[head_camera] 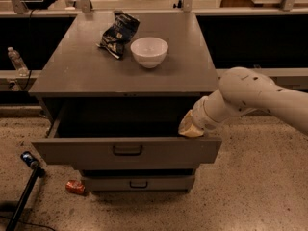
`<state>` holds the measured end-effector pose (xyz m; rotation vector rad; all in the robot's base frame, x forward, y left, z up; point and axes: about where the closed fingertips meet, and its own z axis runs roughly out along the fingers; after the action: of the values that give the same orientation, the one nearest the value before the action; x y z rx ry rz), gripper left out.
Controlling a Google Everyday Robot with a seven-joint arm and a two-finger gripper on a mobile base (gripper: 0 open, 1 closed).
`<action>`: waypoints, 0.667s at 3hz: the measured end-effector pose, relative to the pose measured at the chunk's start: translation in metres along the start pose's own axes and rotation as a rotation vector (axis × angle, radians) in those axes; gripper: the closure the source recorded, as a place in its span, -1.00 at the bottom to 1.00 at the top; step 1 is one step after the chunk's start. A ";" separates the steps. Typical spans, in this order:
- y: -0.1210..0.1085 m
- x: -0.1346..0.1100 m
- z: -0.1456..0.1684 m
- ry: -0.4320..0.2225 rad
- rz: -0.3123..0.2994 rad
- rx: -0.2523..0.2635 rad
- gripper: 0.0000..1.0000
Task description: Open top drawer
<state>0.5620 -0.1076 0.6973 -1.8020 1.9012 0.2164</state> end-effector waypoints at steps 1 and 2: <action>-0.008 0.005 0.020 -0.006 -0.027 -0.019 1.00; -0.017 0.002 0.036 -0.021 -0.060 -0.028 1.00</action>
Offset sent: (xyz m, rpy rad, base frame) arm 0.0424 0.0208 -0.0378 0.0122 -0.0190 0.1079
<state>0.5877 -0.0949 0.6696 -1.8647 1.8360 0.2406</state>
